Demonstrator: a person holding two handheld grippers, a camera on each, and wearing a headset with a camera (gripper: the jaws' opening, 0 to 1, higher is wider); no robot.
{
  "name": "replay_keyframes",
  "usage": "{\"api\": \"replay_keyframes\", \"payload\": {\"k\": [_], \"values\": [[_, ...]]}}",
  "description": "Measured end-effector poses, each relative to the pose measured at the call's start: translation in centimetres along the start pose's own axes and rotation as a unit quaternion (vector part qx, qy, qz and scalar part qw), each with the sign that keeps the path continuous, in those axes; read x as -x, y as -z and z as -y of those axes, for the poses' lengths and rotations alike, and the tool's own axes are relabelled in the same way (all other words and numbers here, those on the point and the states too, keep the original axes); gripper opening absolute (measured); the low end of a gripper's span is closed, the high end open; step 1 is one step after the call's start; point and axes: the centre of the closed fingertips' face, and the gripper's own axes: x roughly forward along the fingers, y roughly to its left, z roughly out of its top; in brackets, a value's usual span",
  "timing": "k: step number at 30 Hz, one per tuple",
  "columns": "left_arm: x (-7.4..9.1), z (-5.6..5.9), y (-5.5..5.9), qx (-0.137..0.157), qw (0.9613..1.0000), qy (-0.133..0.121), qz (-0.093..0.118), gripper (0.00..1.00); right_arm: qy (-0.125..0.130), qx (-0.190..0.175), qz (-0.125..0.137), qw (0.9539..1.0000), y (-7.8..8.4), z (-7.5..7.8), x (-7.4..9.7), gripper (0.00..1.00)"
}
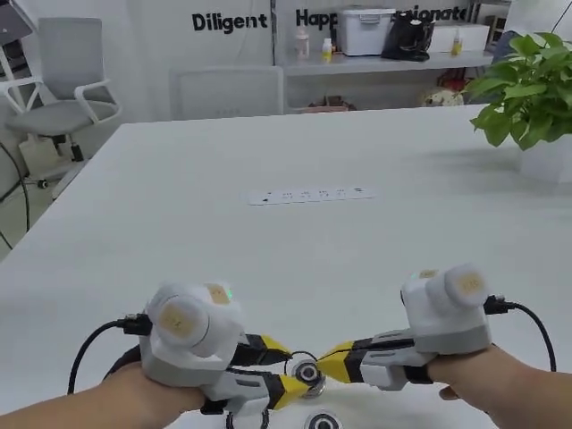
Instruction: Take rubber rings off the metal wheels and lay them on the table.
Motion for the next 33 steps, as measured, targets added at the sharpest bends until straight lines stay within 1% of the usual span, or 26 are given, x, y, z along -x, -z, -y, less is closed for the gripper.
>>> {"api": "replay_keyframes", "payload": {"k": [5, 8, 9, 15, 18, 22, 26, 33], "values": [[1.4, -0.2, 0.0, -0.003, 0.9999, -0.006, 0.009, 0.31, -0.006, 0.001, 0.004, 1.0, -0.4, -0.4, 0.1, 0.0], [2.3, -0.3, -0.1, 0.006, 0.9998, -0.009, 0.017, 0.34, -0.011, 0.0, 0.008, 0.9999, -0.7, -0.8, 0.1, 0.0], [3.0, -0.5, -0.2, 0.008, 0.9996, -0.015, 0.022, 0.36, -0.013, 0.0, 0.01, 0.9999, -0.9, -0.9, 0.2, 0.0], [4.9, -0.6, 0.0, 0.013, 0.999, -0.026, 0.033, 0.44, -0.021, -0.002, 0.016, 0.9996, -1.4, -1.5, 0.1, 0.0], [5.7, -0.6, 0.2, 0.011, 0.9988, -0.031, 0.037, 0.47, -0.026, -0.002, 0.017, 0.9995, -1.6, -1.9, -0.1, 0.0], [6.7, -0.5, 0.4, 0.018, 0.9982, -0.037, 0.044, 0.51, -0.034, -0.001, 0.015, 0.9993, -1.8, -2.6, -0.6, 0.0], [7.5, -0.5, 0.8, 0.024, 0.9979, -0.04, 0.045, 0.55, -0.042, -0.001, 0.016, 0.999, -2.1, -3.2, -1.0, 0.0], [8.6, -0.5, 1.7, 0.023, 0.9975, -0.051, 0.044, 0.62, -0.056, -0.004, 0.01, 0.9984, -2.1, -4.3, -2.3, 0.0]]}}
